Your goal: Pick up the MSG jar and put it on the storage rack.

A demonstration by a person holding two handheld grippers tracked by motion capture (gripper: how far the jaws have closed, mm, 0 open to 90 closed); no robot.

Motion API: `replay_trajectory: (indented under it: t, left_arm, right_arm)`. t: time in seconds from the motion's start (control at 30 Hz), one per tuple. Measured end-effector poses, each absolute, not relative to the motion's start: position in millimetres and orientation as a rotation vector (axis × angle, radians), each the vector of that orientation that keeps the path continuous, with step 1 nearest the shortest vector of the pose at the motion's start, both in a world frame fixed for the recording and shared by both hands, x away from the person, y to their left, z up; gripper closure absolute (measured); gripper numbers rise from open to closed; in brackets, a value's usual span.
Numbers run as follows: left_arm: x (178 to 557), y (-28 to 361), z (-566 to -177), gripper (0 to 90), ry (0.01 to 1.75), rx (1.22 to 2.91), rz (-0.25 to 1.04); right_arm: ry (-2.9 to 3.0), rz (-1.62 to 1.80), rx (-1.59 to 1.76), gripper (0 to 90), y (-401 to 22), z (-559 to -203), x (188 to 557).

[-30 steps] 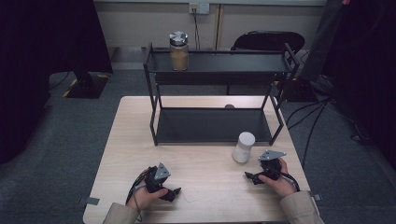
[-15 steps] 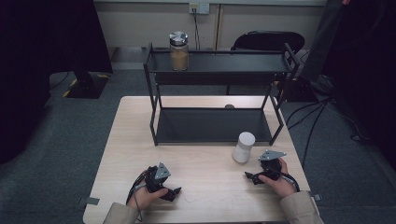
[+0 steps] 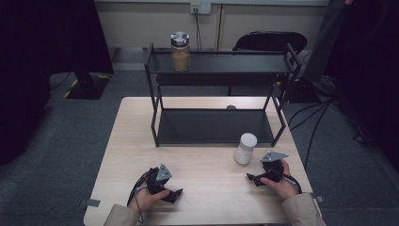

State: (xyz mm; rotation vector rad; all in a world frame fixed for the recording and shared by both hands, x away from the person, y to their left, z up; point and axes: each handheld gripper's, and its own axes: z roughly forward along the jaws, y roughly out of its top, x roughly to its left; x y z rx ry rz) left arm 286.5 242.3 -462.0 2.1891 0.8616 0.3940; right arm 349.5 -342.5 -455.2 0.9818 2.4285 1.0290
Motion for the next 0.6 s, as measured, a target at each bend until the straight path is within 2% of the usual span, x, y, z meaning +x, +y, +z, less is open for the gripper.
replay_trajectory:
  t: [0.6]
  left_arm:
    - [286.4,241.9,-462.2,0.0,0.865,2.186,0.395]
  right_arm:
    - [2.417,1.03,1.012,0.9,-346.2,-451.6,348.5]
